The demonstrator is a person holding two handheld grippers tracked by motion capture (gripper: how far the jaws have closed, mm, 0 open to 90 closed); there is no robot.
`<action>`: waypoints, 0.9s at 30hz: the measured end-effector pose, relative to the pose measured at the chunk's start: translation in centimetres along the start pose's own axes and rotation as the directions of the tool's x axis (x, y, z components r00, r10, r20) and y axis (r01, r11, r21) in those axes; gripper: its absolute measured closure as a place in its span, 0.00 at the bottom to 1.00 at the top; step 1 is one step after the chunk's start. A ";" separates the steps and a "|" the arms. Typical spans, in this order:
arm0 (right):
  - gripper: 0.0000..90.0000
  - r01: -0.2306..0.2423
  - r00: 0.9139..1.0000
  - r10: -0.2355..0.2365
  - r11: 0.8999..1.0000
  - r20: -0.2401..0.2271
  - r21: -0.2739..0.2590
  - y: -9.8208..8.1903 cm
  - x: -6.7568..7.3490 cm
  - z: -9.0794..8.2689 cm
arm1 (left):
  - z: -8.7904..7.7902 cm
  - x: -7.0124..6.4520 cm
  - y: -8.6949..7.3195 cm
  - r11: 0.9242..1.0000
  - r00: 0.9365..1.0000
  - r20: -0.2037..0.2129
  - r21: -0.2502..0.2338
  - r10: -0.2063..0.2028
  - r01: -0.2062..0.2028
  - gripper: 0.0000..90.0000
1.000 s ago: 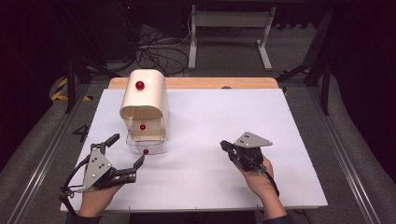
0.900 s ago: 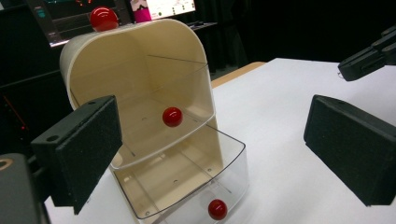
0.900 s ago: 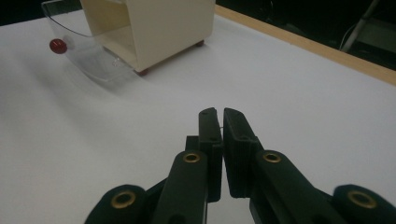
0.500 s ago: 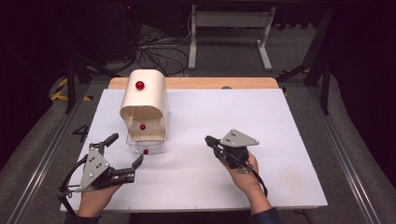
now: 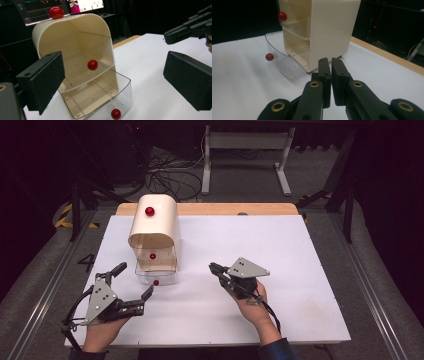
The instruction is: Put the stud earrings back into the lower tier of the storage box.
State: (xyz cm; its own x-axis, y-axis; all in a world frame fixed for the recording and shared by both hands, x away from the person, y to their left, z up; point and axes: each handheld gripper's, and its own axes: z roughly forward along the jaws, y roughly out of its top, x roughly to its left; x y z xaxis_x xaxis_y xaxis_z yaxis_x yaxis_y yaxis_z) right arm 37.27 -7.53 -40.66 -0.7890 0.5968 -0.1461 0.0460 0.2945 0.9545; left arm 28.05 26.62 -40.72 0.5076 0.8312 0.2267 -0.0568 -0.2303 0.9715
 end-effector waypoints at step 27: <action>0.97 0.000 0.996 -0.013 0.990 -0.087 -0.142 0.5 1.3 2.7 | -0.1 0.1 0.0 1.000 1.000 0.004 -0.007 -0.014 0.014 0.05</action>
State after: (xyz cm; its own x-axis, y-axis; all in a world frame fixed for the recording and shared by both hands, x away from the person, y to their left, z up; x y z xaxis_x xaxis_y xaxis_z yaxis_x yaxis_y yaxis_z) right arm 37.97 -4.56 -41.05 -0.8399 0.5256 -0.1353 -0.0419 0.1858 0.9817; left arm 28.00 26.74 -40.65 0.5120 0.8323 0.2127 -0.0558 -0.2148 0.9751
